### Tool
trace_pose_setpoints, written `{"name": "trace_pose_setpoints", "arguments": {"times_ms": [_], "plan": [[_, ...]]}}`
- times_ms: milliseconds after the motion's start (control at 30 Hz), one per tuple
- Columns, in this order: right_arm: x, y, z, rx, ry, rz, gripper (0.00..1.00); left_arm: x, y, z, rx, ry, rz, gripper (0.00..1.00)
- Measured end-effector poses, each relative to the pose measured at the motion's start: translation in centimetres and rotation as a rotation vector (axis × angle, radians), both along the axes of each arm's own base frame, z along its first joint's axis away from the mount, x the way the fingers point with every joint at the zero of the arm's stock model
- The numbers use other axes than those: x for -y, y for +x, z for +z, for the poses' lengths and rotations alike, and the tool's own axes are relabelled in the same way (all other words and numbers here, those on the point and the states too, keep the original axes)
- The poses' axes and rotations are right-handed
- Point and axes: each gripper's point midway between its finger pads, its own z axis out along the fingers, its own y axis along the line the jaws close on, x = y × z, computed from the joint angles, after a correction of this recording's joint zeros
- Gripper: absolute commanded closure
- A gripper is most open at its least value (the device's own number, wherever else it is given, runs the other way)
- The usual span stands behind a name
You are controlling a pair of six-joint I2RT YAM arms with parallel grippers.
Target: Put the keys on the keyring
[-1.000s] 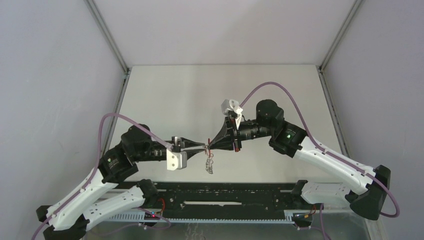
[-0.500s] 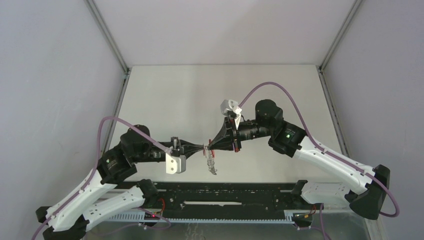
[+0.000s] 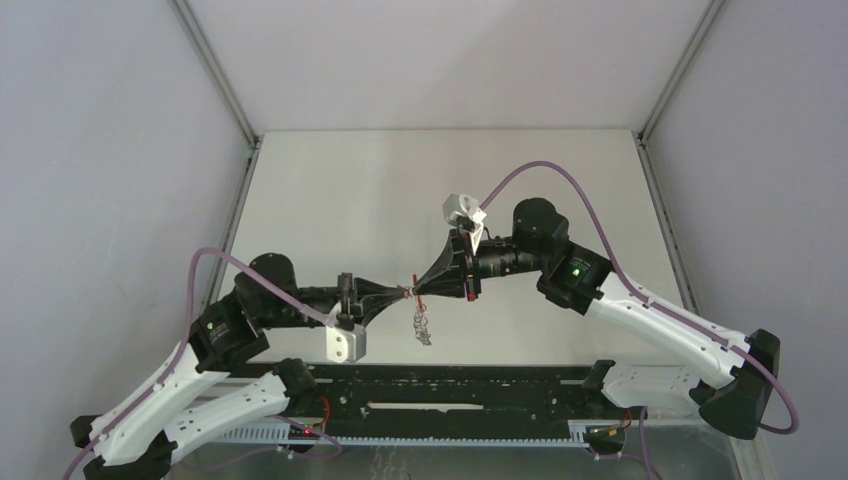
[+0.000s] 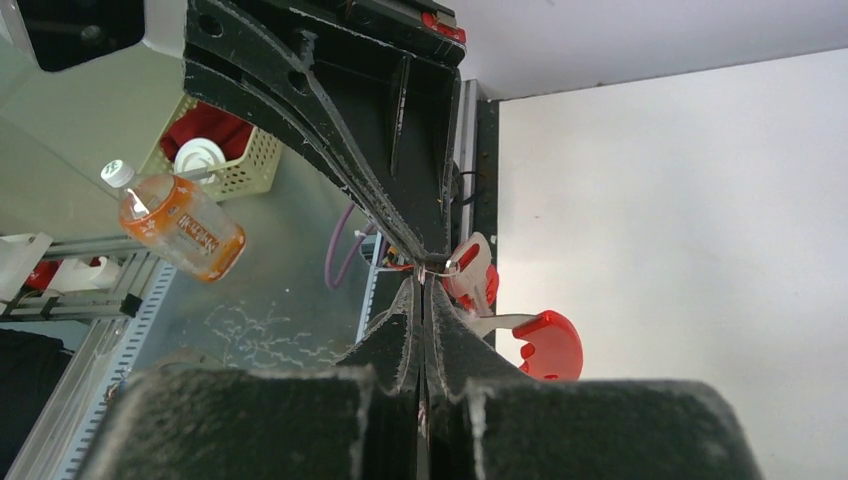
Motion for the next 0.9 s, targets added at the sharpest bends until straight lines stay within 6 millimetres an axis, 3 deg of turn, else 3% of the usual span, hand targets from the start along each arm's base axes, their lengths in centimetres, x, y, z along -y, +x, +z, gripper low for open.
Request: {"name": "trace_pose_setpoints", "arguments": {"times_ms": [367,400,500,567,700,900], "plan": [[-0.2,0.1,0.3,-0.021,0.011,-0.006,1.00,0.4,-0.4,-1.0,0.055,0.030,-0.043,0.94],[-0.2,0.0,0.4,-0.023,0.012,-0.005,1.00,0.4,-0.4,-1.0,0.060,0.030,-0.047,0.91],[-0.2,0.0,0.5,-0.026,0.016,-0.005,1.00,0.5,-0.6,-0.9,0.070,0.031,-0.056,0.66],[-0.2,0.1,0.7,-0.020,0.025,-0.007,1.00,0.5,-0.7,-1.2,0.060,0.038,-0.057,0.60],[-0.3,0.3,0.7,-0.010,0.036,-0.017,1.00,0.4,-0.9,-1.6,0.001,0.042,-0.048,0.59],[0.2,0.7,-0.9,0.012,0.068,-0.050,1.00,0.2,-1.1,-1.5,-0.211,-0.004,0.029,0.60]]}}
